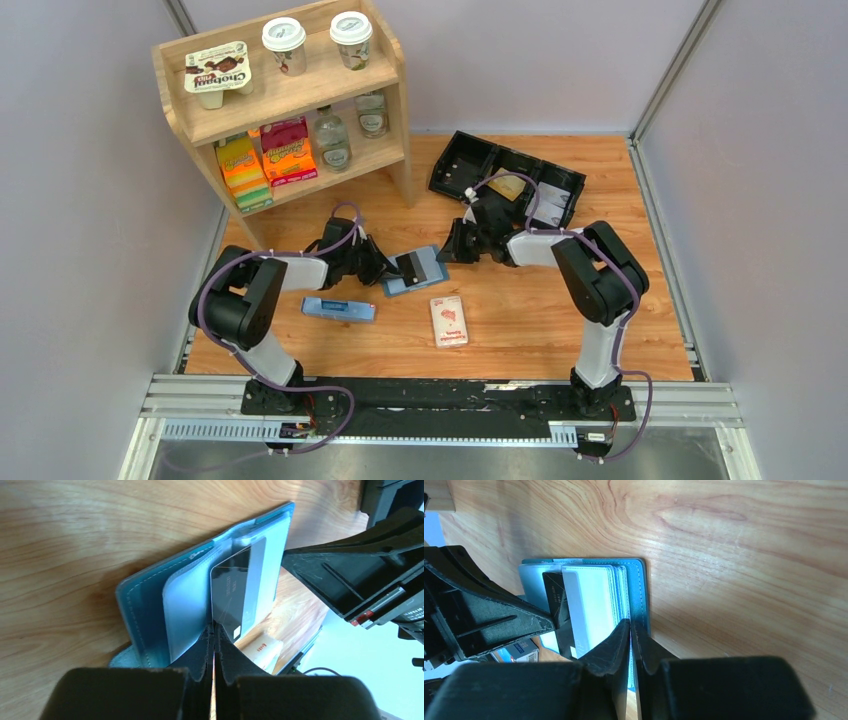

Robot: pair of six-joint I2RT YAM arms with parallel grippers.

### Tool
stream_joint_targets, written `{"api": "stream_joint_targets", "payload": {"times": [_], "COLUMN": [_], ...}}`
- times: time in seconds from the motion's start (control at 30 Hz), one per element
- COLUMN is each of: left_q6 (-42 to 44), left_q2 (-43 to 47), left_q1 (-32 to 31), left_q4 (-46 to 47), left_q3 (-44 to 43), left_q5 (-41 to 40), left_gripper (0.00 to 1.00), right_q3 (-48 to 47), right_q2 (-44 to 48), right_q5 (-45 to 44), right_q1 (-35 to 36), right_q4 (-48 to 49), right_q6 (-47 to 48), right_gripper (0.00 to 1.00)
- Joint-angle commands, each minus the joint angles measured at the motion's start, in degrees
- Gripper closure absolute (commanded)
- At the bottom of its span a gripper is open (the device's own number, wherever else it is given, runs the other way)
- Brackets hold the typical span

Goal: Take the credit cards out of the card holder
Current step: Remove the credit card from the card holder.

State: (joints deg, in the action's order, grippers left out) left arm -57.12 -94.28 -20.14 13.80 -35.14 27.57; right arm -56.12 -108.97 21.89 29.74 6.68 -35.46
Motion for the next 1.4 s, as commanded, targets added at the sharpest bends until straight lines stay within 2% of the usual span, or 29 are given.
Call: {"api": "stream_joint_targets", "payload": {"times": [0.0, 0.4, 0.6, 0.8, 0.87, 0.93, 1.03, 1.13, 1.37], "left_q6": [3.0, 4.0, 3.7, 2.7, 2.6, 2.5, 2.0, 1.6, -1.1], "left_q2": [0.6, -0.2, -0.1, -0.5, -0.5, -0.5, -0.6, -0.9, -4.5], "left_q1": [1.1, 1.1, 1.1, 1.1, 1.2, 1.1, 1.2, 1.2, 1.2], "left_q4": [-4.1, -2.6, -1.9, -0.7, -0.5, -0.5, -0.2, -0.2, 4.9], "left_q3": [-0.6, -2.0, -2.0, -1.9, -2.0, -2.0, -1.5, -1.3, -0.4], "left_q5": [0.5, 2.2, 2.5, 2.7, 2.7, 2.4, 1.6, 1.1, 2.7], "left_gripper": [1.00, 1.00, 0.97, 0.94, 0.92, 0.85, 0.68, 0.61, 0.59], "right_q3": [0.6, -5.8, -8.0, -6.3, -5.1, -3.9, -2.5, -0.8, 0.1], "right_q2": [0.7, 9.4, 4.6, -0.8, -1.7, -2.3, -3.4, -3.9, -5.6], "right_q5": [-5.1, 1.1, 6.1, 8.5, 8.5, 8.1, 7.0, 6.4, 7.1], "right_q1": [-0.6, 2.6, 4.2, 4.2, 4.2, 4.1, 3.3, 2.1, 1.3], "right_q4": [-5.6, -5.4, -3.6, -1.9, -1.7, -1.8, -2.7, -2.5, -1.4], "right_q6": [2.3, 7.1, 6.6, 6.1, 6.1, 6.1, 5.8, 4.6, 3.5], "right_gripper": [0.85, 0.77, 0.77, 0.77, 0.77, 0.77, 0.78, 0.80, 0.80]}}
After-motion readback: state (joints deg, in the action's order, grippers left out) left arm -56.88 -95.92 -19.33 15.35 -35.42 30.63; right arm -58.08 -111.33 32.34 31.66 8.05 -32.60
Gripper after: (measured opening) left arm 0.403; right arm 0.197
